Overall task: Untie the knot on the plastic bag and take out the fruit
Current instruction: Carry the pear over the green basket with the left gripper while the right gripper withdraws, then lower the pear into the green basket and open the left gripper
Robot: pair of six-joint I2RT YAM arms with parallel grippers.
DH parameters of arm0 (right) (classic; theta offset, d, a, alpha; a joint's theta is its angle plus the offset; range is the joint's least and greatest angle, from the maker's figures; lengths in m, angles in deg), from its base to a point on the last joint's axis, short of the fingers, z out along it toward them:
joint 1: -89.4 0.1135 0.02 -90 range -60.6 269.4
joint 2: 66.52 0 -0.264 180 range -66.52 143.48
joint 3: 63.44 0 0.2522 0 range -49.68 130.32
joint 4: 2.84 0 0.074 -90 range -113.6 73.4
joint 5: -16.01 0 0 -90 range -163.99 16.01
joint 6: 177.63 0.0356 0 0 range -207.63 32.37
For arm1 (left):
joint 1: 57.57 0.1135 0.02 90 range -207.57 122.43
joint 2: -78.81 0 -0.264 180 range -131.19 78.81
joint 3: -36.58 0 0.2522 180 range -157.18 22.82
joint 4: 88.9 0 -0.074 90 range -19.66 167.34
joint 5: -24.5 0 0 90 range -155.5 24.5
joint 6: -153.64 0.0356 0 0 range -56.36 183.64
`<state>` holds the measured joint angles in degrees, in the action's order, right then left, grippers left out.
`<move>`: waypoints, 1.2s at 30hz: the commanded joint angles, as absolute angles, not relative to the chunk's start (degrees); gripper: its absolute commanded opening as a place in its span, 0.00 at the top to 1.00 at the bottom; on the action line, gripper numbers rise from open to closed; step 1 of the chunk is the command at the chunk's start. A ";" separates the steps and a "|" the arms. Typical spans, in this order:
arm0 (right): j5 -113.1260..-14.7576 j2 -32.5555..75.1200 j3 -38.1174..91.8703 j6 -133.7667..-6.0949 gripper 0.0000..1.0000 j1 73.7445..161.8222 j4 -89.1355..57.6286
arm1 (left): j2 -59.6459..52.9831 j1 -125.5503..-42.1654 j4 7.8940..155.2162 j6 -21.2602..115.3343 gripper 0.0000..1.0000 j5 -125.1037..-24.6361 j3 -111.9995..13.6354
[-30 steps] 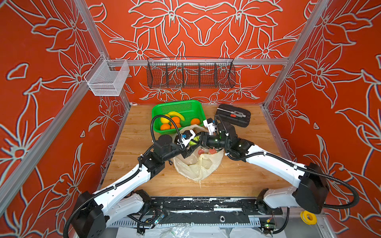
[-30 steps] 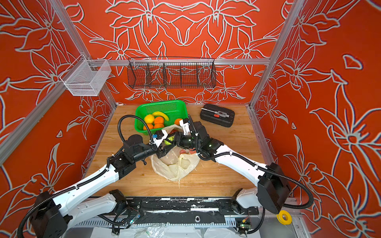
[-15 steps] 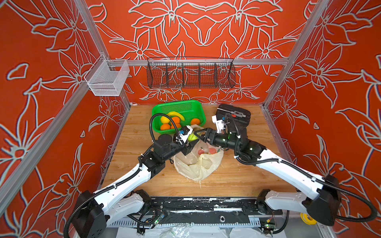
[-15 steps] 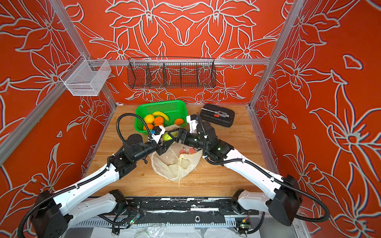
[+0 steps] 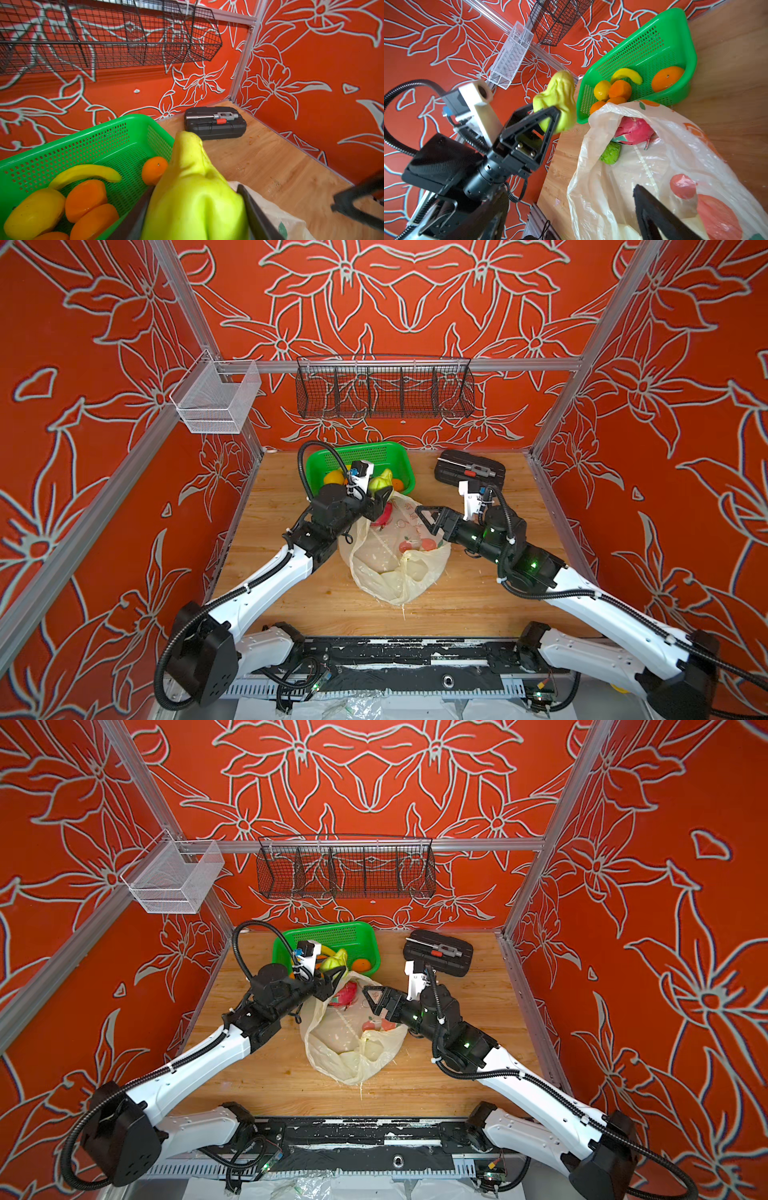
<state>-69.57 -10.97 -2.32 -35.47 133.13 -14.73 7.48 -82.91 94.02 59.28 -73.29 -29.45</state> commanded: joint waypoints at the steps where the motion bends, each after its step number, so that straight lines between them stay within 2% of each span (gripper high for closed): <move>1: -72.94 -11.67 -2.58 -40.17 0.03 132.70 -16.31 | 4.07 -80.14 94.96 55.40 0.48 -76.88 -33.15; 6: -65.92 -6.22 1.51 -42.78 0.03 130.76 -16.49 | -2.73 -76.48 91.77 54.58 0.48 -78.55 -39.28; 10: -65.69 0.67 7.84 -48.92 0.03 130.10 -18.13 | -9.34 -73.58 89.79 52.97 0.48 -81.24 -43.81; 19: -63.53 25.42 28.22 -60.92 0.05 126.77 -27.91 | -18.24 -69.75 87.86 50.55 0.48 -84.19 -49.98; 23: -61.47 37.66 38.56 -68.21 0.14 126.67 -35.04 | -19.85 -68.18 88.64 49.77 0.48 -83.74 -50.59; 26: -56.03 44.77 43.00 -71.96 0.30 126.67 -40.43 | -20.95 -67.59 88.55 50.53 0.48 -83.59 -51.25; 28: -54.50 46.61 41.65 -72.49 0.41 126.67 -41.19 | -21.61 -67.50 87.96 51.38 0.48 -84.12 -51.90; 29: -53.69 46.67 39.83 -72.84 0.44 126.71 -40.84 | -21.94 -67.50 87.74 51.76 0.48 -84.78 -52.14; 31: -53.37 45.58 35.40 -73.17 0.48 126.75 -39.26 | -22.41 -67.51 87.97 51.40 0.48 -85.65 -52.20; 36: -56.31 41.86 27.71 -72.60 0.48 126.75 -37.57 | -25.15 -67.74 88.83 50.83 0.48 -87.67 -53.77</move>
<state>-55.95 45.53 30.11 -70.94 126.63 -36.35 -23.12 -67.66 87.71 50.74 -85.60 -51.66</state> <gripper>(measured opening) 0.517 0.563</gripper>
